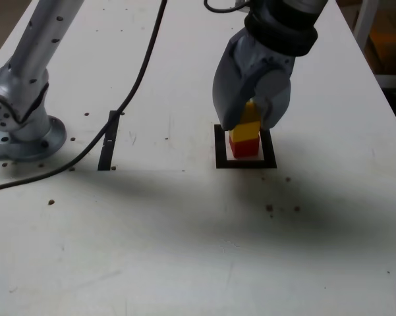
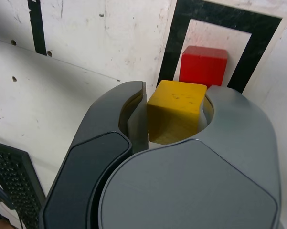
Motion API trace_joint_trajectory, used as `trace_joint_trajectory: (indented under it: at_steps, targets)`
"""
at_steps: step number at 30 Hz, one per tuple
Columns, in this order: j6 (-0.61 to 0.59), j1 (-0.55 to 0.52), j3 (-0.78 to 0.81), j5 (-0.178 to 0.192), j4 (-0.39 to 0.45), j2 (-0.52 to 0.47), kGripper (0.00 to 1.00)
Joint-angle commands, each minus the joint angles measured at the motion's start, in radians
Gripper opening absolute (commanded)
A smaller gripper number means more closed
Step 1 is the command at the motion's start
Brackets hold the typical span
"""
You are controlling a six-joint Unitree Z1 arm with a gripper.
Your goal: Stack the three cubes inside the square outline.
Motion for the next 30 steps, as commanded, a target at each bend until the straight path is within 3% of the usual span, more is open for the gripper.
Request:
trace_joint_trajectory:
  at_steps: [1,14,24,27,30]
  targets:
    - [0.006,0.008,-0.001,0.004,0.021,-0.004,0.26]
    - [0.038,0.037,-0.009,0.006,0.02,0.019,0.28]
    - [0.055,0.04,-0.027,0.018,0.02,0.057,0.35]
    - [0.057,0.04,-0.029,0.023,0.02,0.055,0.41]
    - [0.058,0.04,-0.025,0.024,0.02,0.052,0.55]
